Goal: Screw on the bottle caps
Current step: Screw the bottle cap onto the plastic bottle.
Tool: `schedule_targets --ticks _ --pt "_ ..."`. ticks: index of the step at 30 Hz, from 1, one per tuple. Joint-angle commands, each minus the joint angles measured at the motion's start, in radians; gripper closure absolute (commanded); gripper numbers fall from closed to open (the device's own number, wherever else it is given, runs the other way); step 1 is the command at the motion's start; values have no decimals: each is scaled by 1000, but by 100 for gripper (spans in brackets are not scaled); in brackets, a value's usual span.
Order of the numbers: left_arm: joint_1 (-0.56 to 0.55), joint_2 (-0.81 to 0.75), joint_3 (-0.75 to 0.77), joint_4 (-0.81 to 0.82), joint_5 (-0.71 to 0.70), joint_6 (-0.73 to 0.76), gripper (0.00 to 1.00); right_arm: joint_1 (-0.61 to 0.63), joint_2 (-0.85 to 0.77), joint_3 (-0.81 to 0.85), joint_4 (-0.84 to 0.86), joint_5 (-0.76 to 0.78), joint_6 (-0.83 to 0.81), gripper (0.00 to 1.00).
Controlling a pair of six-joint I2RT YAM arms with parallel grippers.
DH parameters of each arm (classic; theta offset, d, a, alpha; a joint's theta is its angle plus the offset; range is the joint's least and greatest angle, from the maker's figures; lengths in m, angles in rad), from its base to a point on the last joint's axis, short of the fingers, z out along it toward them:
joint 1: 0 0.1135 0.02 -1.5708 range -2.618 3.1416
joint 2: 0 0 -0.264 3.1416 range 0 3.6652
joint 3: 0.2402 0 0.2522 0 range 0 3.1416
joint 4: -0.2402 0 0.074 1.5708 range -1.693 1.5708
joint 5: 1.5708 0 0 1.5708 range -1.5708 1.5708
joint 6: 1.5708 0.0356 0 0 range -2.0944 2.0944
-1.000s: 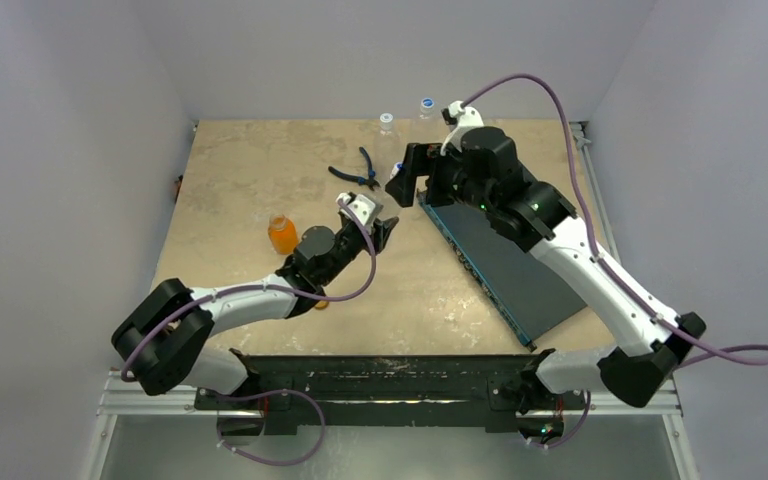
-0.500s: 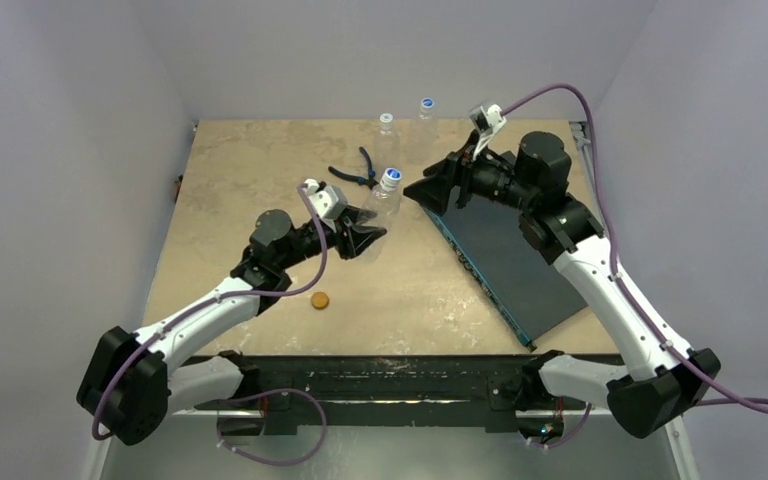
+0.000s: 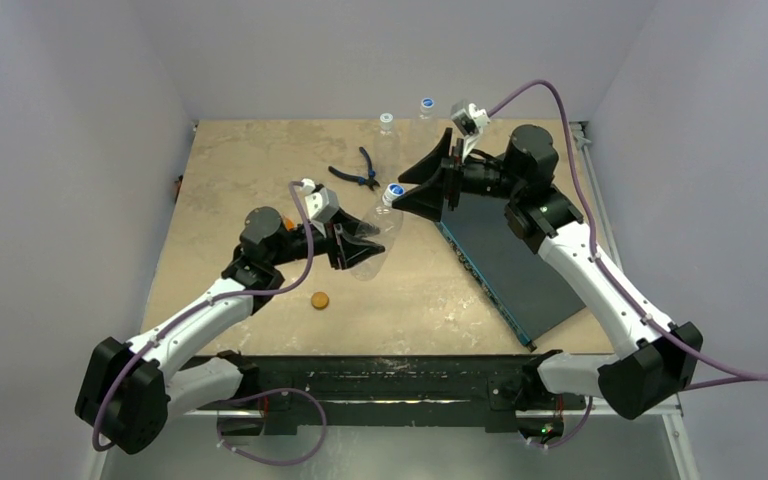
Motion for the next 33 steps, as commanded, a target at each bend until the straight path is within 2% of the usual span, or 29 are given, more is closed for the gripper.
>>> schedule_targets --ticks 1,12,21,33 --pt "13 -3 43 53 67 -45 100 -5 2 20 47 -37 6 29" --pt "18 15 41 74 75 -61 100 -2 3 13 58 -37 8 42" --pt "19 28 45 90 78 -71 100 -2 13 3 40 -28 2 43" --pt "19 37 48 92 78 -75 100 2 26 3 11 -6 -21 52"
